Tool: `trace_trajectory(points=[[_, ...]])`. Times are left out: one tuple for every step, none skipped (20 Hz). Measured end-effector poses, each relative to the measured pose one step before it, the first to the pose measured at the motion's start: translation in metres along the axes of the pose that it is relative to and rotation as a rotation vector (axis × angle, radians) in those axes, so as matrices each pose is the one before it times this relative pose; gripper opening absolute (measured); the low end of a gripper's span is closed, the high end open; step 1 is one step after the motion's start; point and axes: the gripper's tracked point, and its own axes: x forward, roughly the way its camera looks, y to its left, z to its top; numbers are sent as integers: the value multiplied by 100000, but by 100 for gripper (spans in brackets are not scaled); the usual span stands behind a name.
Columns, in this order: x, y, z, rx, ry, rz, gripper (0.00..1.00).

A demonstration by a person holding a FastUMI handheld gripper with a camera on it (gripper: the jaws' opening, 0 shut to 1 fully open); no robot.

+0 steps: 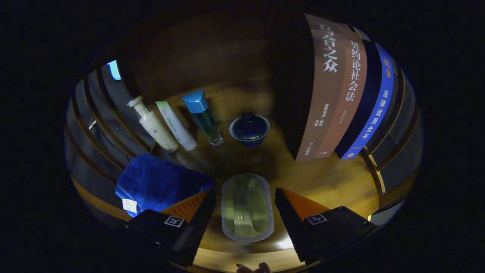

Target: Pull open the drawer, take out the items inside it, and place them on the countertop above the cabinet.

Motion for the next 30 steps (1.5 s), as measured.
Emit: trace_trajectory(points=[[-727,198,-6,158,-1728,592,99],[-887,193,-69,154,-2172,743,100],[-937,263,-193,-116,-2628,714,99],[-1174,246,-101,-536,-3680,1009,99],[-1093,138,-185,-698,-4184,859,99],[-1421,-18,-95,-575,-4693,-274,99],[-1611,6,2,-700,-5204,-109,99],[-1835,98,-28,-1162,-5219,400,99],[-1937,101,-23,-963,-5614,726,99],[-2086,245,279,-382,-6405,1150,99],[-2093,238,423,494,-6933,1199,99],[-2378,-6,341,-330,-6026,716,99],[-2236,-59,263,-1283,-5380,-122,99],[-2456,66,40,-1039,-4319,126,99],[-2283,295,34,-415,-4141,672,99],[-2025,510,-272,-699,-3819,1460,99],[-2004,132,-535,-929,-2650,538,99],[-2011,85,-828,-475,-2108,-23,99],[-1681,171,-1262,-248,-626,-130,98],[-1452,-115,-1609,-319,-194,-694,98],[-1201,-362,-1728,-280,781,-1298,98],[-1102,-315,-2002,569,1065,-848,98],[-858,-198,-2040,812,1682,-1063,99],[-461,-414,-2039,86,2615,-1328,99],[-207,-365,-1923,-311,2897,-1089,99],[86,-173,-1763,-497,2146,-390,99],[193,68,-1404,-384,1655,-173,99],[264,216,-1124,20,1297,371,99],[324,-49,-1024,-88,1570,-200,99],[439,-38,-1008,411,1671,-55,99]])
